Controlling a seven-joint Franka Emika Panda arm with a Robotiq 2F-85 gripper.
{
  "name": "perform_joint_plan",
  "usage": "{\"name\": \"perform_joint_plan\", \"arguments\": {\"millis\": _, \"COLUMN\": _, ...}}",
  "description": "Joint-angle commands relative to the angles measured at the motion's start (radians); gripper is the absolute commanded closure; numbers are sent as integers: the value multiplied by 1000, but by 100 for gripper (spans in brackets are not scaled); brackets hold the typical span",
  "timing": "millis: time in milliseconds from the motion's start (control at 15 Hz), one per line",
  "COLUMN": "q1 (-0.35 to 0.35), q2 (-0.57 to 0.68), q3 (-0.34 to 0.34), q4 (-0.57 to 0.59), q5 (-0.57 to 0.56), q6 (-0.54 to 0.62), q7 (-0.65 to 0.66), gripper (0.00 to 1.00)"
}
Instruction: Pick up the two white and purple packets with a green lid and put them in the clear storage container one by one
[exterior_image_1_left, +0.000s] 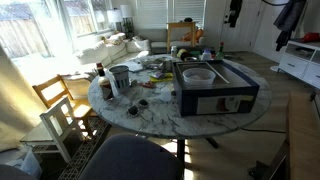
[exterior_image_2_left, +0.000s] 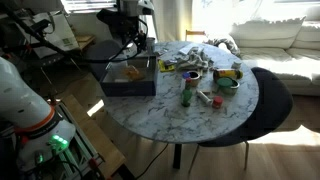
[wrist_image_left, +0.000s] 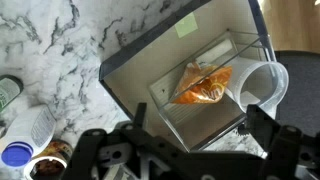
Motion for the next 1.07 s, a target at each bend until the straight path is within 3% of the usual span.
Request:
{"name": "perform_joint_plan", "arguments": {"millis": 0, "q1": -31, "q2": 3, "q3": 29, "q4": 2, "q5": 9, "q6": -3, "q7": -7, "gripper": 0}}
{"name": "perform_joint_plan", "arguments": {"millis": 667, "q1": -31, "q2": 3, "q3": 29, "q4": 2, "q5": 9, "q6": -3, "q7": -7, "gripper": 0}}
{"name": "perform_joint_plan", "arguments": {"millis": 1000, "q1": 42, "q2": 168, "q3": 71, "q4": 92, "q5": 192, "q6": 2, "q7": -130, "gripper": 0}}
